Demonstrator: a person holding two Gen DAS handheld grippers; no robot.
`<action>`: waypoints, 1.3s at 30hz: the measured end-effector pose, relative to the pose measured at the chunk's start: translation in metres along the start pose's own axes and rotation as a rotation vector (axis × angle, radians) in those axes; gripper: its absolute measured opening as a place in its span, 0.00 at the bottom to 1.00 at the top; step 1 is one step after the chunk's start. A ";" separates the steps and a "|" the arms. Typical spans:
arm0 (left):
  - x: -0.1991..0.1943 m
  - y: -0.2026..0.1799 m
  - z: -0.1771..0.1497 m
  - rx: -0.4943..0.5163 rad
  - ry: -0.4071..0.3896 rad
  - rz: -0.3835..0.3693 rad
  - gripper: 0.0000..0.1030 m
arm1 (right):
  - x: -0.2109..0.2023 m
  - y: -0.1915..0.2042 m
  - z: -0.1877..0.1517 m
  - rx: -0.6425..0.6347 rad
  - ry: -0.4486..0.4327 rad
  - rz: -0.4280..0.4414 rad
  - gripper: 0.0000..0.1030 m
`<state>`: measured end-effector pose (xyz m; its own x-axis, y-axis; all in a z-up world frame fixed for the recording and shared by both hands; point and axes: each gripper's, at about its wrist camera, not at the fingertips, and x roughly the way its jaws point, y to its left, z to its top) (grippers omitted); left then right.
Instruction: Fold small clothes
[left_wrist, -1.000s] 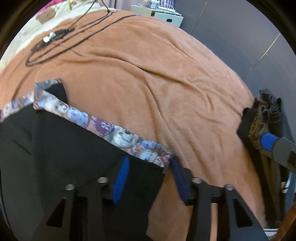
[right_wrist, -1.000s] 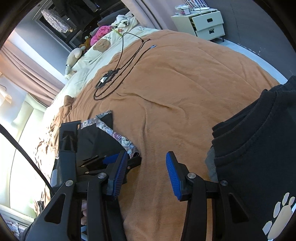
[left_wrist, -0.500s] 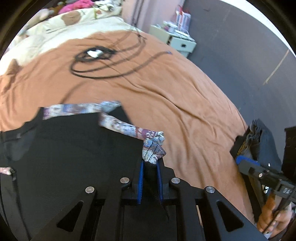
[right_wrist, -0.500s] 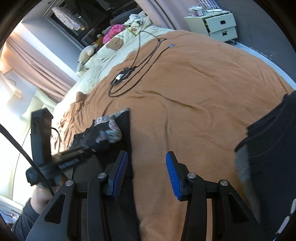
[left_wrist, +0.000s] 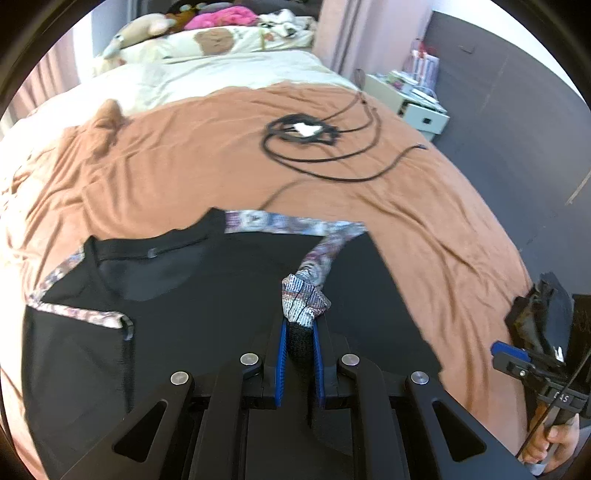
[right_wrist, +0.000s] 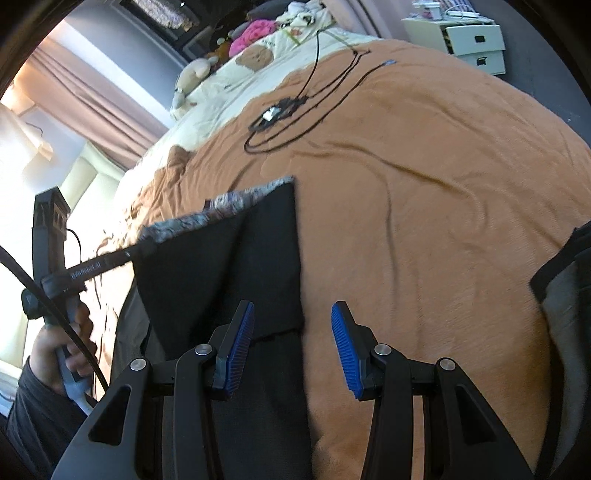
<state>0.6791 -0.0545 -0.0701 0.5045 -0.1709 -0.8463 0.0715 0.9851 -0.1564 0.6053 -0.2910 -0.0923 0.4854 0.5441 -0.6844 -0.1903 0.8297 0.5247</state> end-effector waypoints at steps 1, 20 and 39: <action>0.001 0.007 -0.001 -0.008 0.004 0.016 0.13 | 0.002 0.000 0.001 0.001 0.008 0.000 0.41; 0.036 0.067 -0.049 -0.160 0.127 0.000 0.60 | 0.032 0.024 0.000 -0.071 0.083 -0.052 0.52; 0.039 0.040 -0.116 -0.206 0.202 -0.096 0.10 | 0.062 0.051 -0.009 -0.173 0.132 -0.100 0.52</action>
<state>0.6022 -0.0236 -0.1687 0.3213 -0.2835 -0.9035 -0.0760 0.9433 -0.3230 0.6181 -0.2138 -0.1121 0.3956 0.4599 -0.7950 -0.2958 0.8833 0.3638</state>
